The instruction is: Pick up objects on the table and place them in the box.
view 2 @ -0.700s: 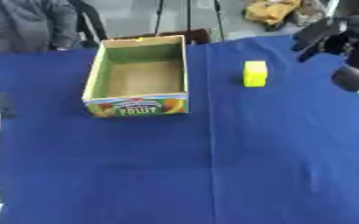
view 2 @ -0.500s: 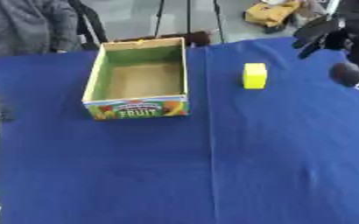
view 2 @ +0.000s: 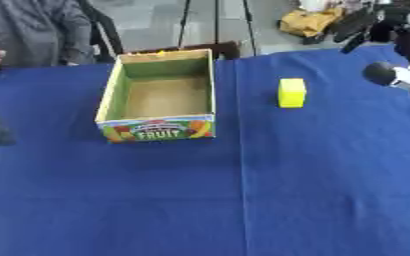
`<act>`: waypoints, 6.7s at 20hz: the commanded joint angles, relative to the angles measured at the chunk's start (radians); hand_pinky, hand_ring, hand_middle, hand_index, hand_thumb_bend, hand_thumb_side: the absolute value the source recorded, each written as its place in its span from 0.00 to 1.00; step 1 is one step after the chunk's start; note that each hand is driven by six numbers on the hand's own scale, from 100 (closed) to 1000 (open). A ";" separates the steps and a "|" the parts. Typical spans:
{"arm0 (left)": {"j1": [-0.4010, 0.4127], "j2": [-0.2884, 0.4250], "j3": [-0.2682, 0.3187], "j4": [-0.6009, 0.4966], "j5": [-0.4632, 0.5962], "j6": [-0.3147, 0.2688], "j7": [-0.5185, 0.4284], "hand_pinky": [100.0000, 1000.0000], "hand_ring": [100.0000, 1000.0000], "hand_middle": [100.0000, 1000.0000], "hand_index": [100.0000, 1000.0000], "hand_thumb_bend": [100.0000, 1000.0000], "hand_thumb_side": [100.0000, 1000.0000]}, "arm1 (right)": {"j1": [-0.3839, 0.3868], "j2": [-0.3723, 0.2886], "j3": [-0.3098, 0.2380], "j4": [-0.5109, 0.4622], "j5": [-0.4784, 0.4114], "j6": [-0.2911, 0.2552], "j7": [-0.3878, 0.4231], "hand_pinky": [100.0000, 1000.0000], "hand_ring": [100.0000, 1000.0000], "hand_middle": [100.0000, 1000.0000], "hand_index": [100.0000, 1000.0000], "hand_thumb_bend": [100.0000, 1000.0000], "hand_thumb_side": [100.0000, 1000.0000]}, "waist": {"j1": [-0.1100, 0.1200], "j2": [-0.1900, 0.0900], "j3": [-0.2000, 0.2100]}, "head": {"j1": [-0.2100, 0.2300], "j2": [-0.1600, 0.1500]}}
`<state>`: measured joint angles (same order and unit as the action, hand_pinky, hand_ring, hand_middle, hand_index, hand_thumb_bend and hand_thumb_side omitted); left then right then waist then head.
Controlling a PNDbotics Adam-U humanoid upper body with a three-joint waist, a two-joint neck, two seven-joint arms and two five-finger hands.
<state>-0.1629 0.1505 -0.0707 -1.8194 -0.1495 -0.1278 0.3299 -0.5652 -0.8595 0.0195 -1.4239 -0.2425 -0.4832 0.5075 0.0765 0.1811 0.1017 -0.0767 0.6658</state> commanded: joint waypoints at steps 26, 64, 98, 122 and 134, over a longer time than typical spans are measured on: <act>-0.049 0.020 -0.042 -0.037 0.056 -0.054 -0.097 0.52 0.54 0.55 0.76 0.44 0.60 | -0.379 0.087 -0.011 0.591 0.464 -0.242 0.242 0.83 0.97 0.92 0.88 0.63 0.40 | -0.009 0.038 0.059 | -0.130 -0.084; -0.070 0.007 -0.073 -0.044 0.099 -0.089 -0.171 0.52 0.53 0.53 0.76 0.42 0.61 | -0.365 0.135 -0.008 0.760 1.082 -0.377 -0.016 0.67 0.64 0.67 0.80 0.46 0.25 | -0.002 0.070 0.136 | -0.236 -0.145; -0.074 0.006 -0.066 -0.041 0.090 -0.099 -0.166 0.52 0.54 0.53 0.77 0.42 0.61 | -0.344 0.088 -0.016 0.700 0.894 -0.345 0.142 0.72 0.81 0.85 0.87 0.40 0.19 | -0.027 0.063 0.122 | -0.240 -0.158; -0.072 0.009 -0.065 -0.041 0.090 -0.101 -0.167 0.52 0.54 0.53 0.77 0.42 0.61 | -0.407 0.117 0.012 0.578 0.770 -0.341 0.149 0.52 0.39 0.62 0.77 0.00 0.00 | -0.036 0.054 0.141 | -0.245 -0.158; -0.108 -0.011 -0.100 -0.051 0.104 -0.102 -0.204 0.52 0.54 0.53 0.77 0.43 0.59 | -0.519 0.251 0.082 0.531 0.735 -0.326 0.195 0.53 0.38 0.61 0.77 0.00 0.00 | -0.046 0.043 0.257 | -0.299 -0.162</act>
<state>-0.2583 0.1387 -0.1654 -1.8496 -0.0506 -0.2285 0.1340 -1.0562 -0.6066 0.0998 -0.8827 0.4866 -0.6319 0.5205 0.0299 0.2456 0.3635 -0.3656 0.5169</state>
